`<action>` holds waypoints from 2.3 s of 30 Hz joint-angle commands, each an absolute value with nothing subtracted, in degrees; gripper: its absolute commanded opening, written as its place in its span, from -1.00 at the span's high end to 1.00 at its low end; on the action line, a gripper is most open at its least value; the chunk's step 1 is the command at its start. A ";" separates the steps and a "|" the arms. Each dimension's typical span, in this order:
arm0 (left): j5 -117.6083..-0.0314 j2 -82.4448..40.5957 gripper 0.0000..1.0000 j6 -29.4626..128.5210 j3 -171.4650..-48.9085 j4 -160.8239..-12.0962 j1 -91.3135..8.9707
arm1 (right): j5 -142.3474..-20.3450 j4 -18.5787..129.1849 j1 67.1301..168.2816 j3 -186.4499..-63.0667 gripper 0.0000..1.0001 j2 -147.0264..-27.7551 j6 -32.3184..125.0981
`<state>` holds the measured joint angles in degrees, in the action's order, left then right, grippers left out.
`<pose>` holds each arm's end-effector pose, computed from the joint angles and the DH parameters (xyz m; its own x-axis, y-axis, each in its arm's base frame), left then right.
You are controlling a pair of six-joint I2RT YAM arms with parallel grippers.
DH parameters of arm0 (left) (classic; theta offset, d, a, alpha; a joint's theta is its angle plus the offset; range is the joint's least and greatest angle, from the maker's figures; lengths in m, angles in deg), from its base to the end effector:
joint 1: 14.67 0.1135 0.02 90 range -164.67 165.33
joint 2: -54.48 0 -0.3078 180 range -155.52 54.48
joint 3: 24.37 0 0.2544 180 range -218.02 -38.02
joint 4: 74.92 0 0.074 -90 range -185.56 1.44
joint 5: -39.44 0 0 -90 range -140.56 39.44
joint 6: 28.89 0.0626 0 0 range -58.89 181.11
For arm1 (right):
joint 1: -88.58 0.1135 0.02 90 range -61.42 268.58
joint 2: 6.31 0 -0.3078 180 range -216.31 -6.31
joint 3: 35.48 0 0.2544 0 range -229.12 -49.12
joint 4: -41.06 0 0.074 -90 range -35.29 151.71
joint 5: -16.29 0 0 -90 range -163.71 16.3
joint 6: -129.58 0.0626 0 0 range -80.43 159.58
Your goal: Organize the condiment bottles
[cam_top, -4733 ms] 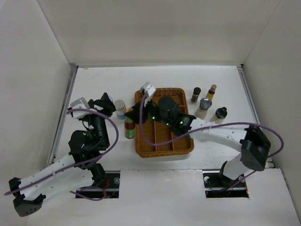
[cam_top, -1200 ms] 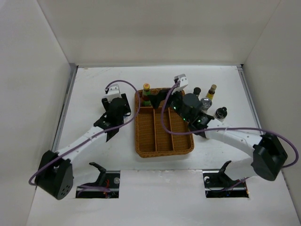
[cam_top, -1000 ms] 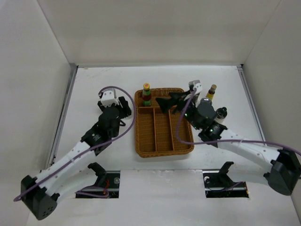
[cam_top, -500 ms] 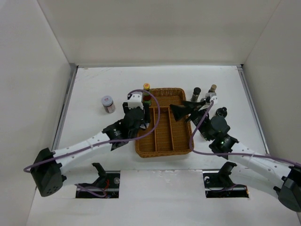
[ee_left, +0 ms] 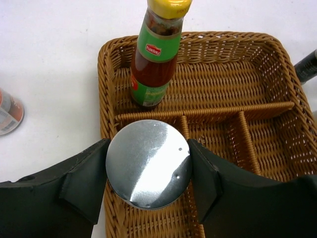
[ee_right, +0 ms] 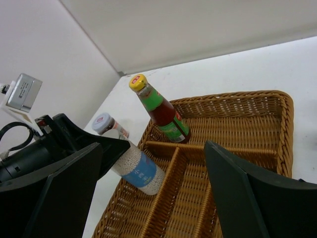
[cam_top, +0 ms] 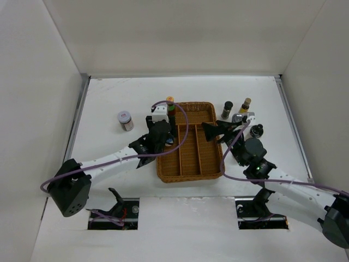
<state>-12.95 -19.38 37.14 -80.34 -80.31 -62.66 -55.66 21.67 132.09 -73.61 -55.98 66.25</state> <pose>0.2225 -0.1900 0.2822 -0.3284 -0.1163 -0.9374 0.0876 0.9844 -0.1528 0.1601 0.1252 0.3155 -0.1054 0.4884 -0.8662 -0.4305 0.7628 0.4825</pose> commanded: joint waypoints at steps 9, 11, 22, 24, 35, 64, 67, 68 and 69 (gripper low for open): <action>-15.49 -23.48 -0.36 38.43 -82.40 -69.75 -60.41 | -54.55 16.91 131.51 -72.42 -0.81 -54.13 67.09; -15.23 -22.34 -0.54 38.43 -81.96 -69.76 -60.59 | -54.46 16.91 131.16 -72.24 -0.80 -53.69 67.09; -10.49 -2.41 -0.79 39.23 -79.77 -80.20 -57.35 | -54.63 16.74 131.42 -71.54 -0.80 -53.51 67.61; -8.47 0.59 -0.81 37.83 -78.19 -83.10 -54.63 | -54.46 17.00 131.42 -71.45 -0.80 -52.98 67.61; -19.97 -16.52 -0.80 31.75 -81.78 -87.78 -30.72 | -54.81 17.27 131.68 -71.71 -0.82 -53.59 67.61; -21.56 -26.57 0.23 32.28 -85.75 -81.44 -27.19 | -56.21 16.83 132.74 -72.24 -0.83 -56.06 68.05; -20.15 -18.59 0.29 32.28 -82.94 -83.37 -30.70 | -55.86 16.83 132.74 -71.98 -0.83 -55.27 67.70; -19.80 -15.42 0.29 32.37 -82.32 -85.29 -32.36 | -55.78 16.83 132.74 -71.71 -0.83 -55.00 67.96; -19.45 -11.91 0.30 32.37 -81.71 -87.49 -34.21 | -56.04 16.83 132.48 -71.63 -0.83 -55.09 68.05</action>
<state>-21.72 -22.86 32.97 -81.61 -88.68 -30.31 -55.55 19.97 132.17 -71.52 -56.18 67.32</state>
